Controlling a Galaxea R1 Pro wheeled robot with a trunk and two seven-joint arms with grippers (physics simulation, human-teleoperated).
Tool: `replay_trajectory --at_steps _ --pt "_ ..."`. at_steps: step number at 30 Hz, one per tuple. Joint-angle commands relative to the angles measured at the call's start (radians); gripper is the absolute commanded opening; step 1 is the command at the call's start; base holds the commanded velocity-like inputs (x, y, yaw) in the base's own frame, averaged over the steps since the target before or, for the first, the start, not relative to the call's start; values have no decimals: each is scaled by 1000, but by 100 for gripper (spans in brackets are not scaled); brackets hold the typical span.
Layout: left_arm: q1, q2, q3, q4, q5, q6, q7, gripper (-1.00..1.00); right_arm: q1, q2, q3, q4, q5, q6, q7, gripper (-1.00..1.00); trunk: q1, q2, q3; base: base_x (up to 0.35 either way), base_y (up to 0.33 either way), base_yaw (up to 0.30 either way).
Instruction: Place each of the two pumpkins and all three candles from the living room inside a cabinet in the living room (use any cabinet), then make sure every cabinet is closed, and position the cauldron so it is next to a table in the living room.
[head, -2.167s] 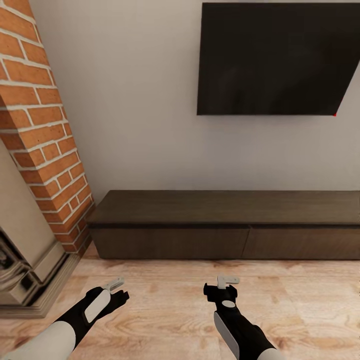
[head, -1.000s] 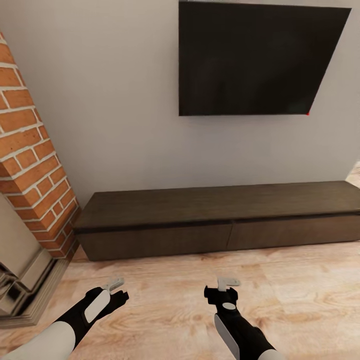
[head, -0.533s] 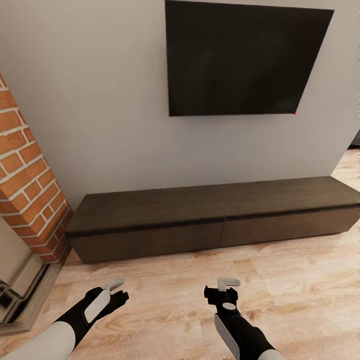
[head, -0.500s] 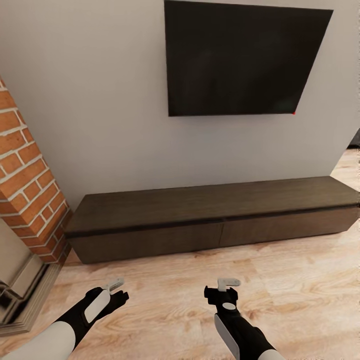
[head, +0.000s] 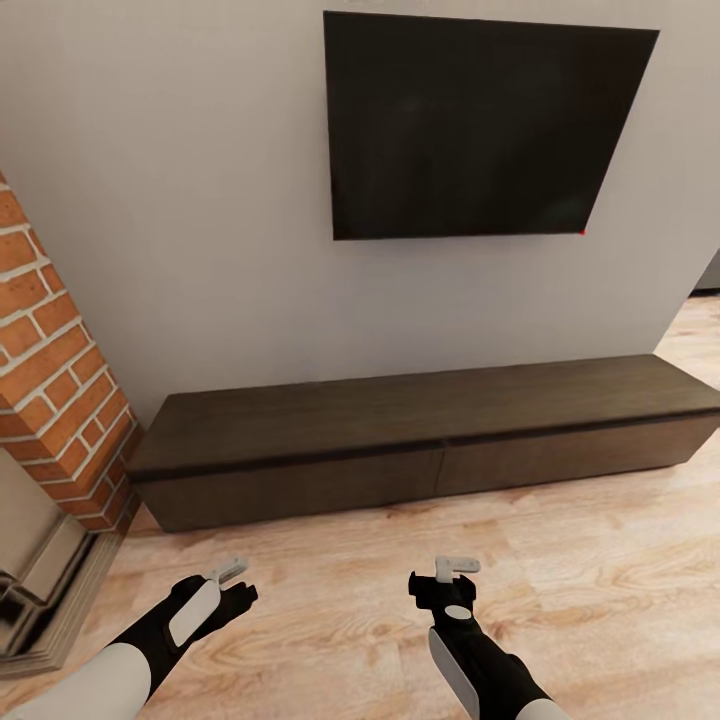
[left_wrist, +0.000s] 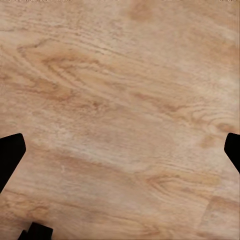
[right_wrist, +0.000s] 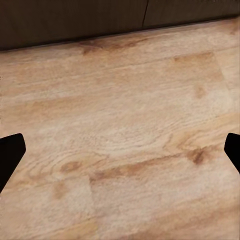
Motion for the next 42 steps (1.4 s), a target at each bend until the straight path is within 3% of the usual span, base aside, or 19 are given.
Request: replay_trajectory --at_steps 1,25,30,42 --pt "0 1 -8 -3 11 2 9 100 -1 -1 6 -2 -6 5 -8 100 -4 7 2 0 0 -1" --pt "0 1 -9 -2 11 2 9 100 -1 4 6 39 -5 -5 -5 100 -96 175 77 0 0 0" --pt "0 0 -9 -2 11 2 9 100 -1 0 6 62 -5 -76 -5 100 -115 210 93 0 0 0" --pt "0 0 -9 -2 11 2 7 100 -1 7 8 150 -4 -153 -5 100 -161 294 131 0 0 0"
